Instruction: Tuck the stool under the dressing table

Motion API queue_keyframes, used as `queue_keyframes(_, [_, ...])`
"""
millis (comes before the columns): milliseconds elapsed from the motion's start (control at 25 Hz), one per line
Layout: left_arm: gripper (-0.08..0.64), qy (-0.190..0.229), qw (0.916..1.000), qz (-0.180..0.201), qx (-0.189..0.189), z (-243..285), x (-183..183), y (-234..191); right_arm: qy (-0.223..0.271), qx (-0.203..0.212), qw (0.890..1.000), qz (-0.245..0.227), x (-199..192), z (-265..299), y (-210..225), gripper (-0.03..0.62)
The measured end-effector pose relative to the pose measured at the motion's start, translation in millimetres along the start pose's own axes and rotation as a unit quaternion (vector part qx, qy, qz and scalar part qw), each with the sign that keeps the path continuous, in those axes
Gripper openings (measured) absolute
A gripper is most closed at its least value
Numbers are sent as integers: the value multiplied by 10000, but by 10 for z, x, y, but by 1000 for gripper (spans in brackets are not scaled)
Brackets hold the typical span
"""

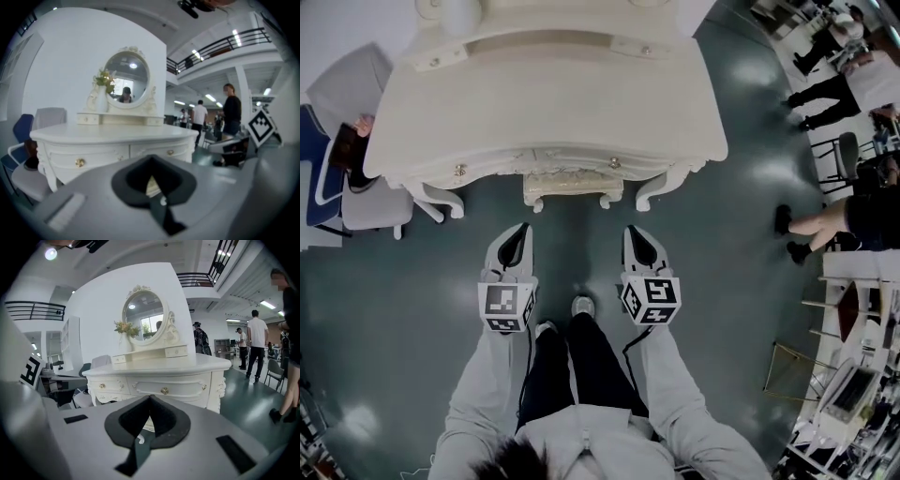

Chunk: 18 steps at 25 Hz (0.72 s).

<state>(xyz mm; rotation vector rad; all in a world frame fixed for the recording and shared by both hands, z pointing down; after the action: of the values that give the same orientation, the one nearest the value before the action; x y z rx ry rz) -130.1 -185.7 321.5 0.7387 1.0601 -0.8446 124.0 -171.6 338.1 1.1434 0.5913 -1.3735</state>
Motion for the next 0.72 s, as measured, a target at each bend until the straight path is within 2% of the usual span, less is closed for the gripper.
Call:
queue_keyframes(360, [8,159,9995,266,-82,-472,446,-22,283,5,9996,52,397,-507,-260,2])
queue_keyframes(720, [8,511,9986,131,-94,-882,894,-65,609,81,9976,-332,751,-910,-598,2])
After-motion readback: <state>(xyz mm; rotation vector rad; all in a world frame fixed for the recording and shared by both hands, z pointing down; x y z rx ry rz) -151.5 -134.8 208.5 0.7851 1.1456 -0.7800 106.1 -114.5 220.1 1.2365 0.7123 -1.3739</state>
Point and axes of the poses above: the fingertips, and each gripper's own axes: z forward along the fingers, y to its right, x out of its top, the point moved 7 cm from there along -z, backward along the fingers, and after that the axes turned 9 degrees about z, right-handed, at the moved point
